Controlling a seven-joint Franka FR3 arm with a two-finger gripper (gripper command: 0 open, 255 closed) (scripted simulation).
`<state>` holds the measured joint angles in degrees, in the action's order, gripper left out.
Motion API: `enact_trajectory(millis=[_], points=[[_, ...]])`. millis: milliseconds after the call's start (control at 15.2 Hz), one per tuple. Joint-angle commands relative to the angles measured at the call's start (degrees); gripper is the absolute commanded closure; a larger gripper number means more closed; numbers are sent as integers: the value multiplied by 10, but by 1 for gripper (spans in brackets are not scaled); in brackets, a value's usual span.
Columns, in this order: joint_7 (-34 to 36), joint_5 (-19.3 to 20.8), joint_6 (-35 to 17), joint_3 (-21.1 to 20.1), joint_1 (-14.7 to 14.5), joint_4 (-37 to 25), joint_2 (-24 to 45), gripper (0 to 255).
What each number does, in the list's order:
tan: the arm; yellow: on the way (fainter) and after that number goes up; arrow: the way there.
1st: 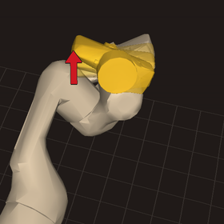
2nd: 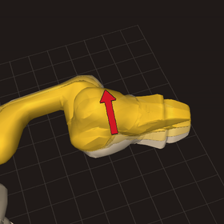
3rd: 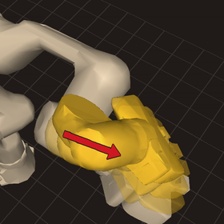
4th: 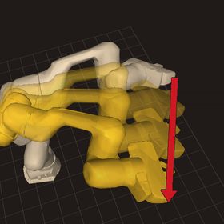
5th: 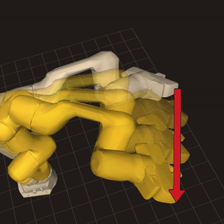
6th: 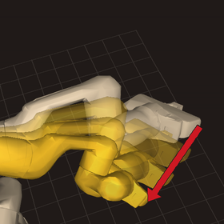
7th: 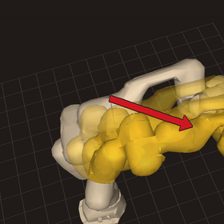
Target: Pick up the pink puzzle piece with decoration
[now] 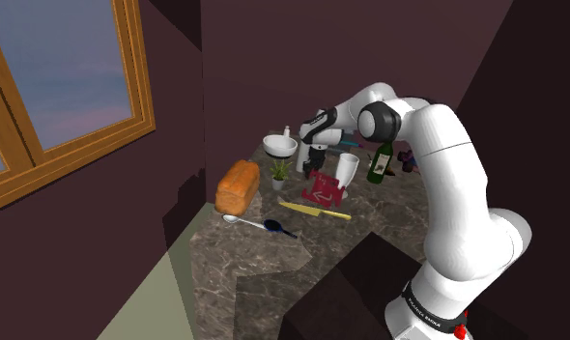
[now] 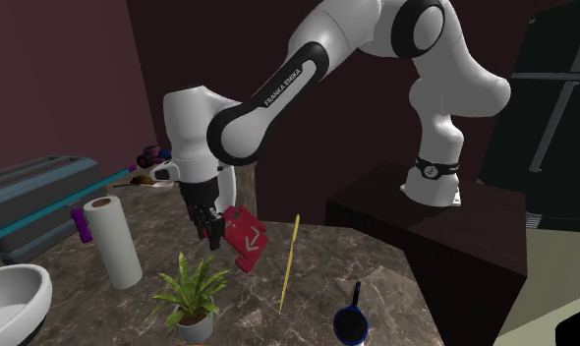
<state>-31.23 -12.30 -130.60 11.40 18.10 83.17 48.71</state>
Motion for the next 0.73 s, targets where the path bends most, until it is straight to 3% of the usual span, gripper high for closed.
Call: enact_trajectory(millis=[0,660], points=[[0,2,8,2,-1,3,-12,255],[5,9,46,9,-5,6,-52,255]])
